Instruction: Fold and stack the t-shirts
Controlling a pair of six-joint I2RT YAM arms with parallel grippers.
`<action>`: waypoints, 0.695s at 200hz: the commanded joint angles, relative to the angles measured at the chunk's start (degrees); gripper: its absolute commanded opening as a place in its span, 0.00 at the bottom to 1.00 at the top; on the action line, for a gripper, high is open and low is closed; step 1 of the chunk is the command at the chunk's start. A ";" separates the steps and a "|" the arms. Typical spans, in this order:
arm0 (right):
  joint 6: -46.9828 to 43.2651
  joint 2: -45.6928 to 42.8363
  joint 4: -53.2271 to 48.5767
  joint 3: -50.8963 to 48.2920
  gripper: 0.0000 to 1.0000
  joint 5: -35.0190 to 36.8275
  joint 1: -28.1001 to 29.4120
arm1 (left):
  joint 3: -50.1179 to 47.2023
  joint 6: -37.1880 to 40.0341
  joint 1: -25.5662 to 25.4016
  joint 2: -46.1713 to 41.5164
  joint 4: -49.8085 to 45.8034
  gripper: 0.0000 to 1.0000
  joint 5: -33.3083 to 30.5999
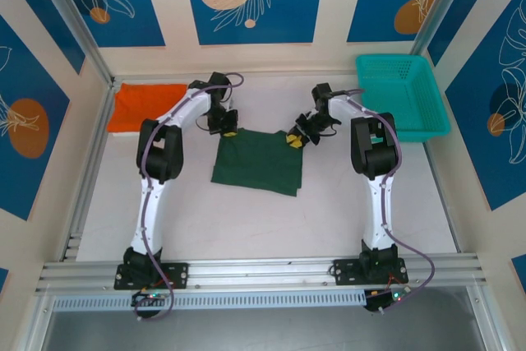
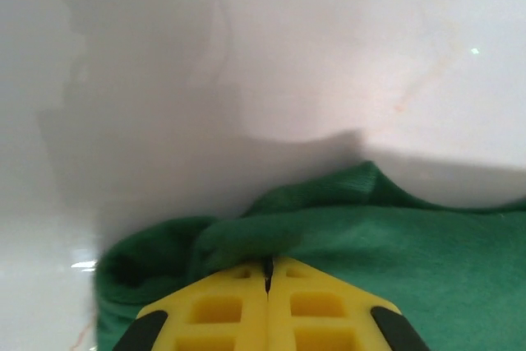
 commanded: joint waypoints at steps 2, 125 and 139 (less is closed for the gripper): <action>1.04 1.34 -3.05 1.38 0.19 0.97 -0.43 | -1.97 -0.44 1.65 -2.18 -0.79 0.00 -4.97; 1.45 -9.32 -0.26 2.98 0.55 -3.69 0.89 | -15.74 3.86 5.08 -12.89 5.26 0.80 7.02; 1.46 -12.63 0.95 0.86 0.56 -4.21 1.23 | -16.30 6.29 4.46 -11.73 4.87 0.84 8.82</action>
